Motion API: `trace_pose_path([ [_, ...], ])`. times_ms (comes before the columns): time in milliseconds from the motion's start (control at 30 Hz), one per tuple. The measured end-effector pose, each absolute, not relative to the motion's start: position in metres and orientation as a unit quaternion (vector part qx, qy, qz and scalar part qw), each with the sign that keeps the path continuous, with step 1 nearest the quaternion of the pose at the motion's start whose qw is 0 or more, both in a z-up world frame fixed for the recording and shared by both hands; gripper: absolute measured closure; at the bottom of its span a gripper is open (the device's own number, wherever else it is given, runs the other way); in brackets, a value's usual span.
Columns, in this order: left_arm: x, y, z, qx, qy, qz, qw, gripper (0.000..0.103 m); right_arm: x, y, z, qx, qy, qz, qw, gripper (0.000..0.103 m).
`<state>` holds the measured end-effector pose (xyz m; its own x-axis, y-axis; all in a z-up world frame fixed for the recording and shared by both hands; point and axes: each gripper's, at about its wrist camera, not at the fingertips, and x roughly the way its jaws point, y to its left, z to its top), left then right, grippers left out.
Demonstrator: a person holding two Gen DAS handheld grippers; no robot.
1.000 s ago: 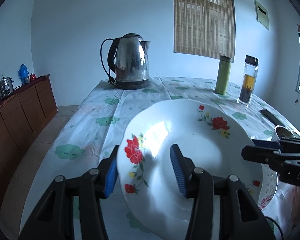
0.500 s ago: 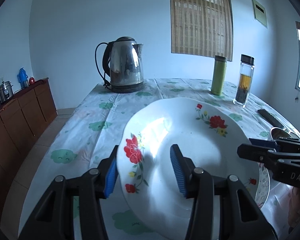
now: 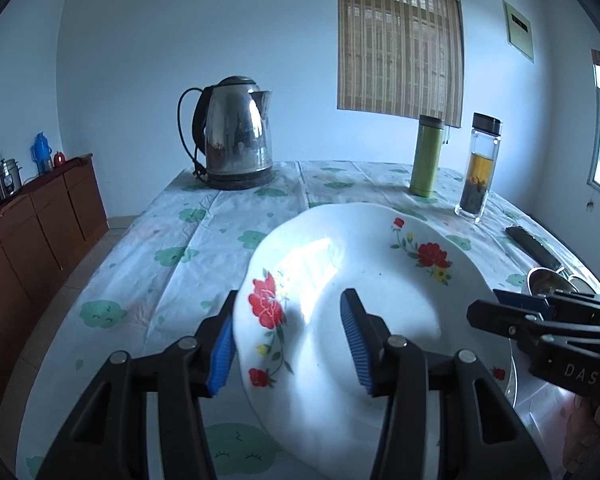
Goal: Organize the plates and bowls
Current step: 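Lower the red-flower plate with both grippers onto the pink-floral plate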
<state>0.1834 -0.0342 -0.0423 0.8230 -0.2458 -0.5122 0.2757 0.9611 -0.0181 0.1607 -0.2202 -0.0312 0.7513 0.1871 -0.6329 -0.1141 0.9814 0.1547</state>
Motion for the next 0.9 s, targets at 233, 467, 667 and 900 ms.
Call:
trace_pose_path([
  [233,0.185,-0.041,-0.05,0.037,0.27,-0.149,0.95,0.055,0.159,-0.229,-0.032,0.059,0.342,0.074,0.935,0.073],
  [467,0.182,-0.047,-0.053,0.043,0.271,-0.156,0.949,0.055,0.158,-0.231,-0.032,0.051,0.343,0.061,0.936,0.073],
  [667,0.182,-0.047,-0.053,0.046,0.268,-0.154,0.95,0.055,0.16,-0.231,-0.034,0.048,0.35,0.059,0.934,0.073],
  [900,0.18,-0.05,-0.054,0.055,0.268,-0.156,0.949,0.055,0.162,-0.233,-0.038,0.047,0.355,0.052,0.932,0.073],
])
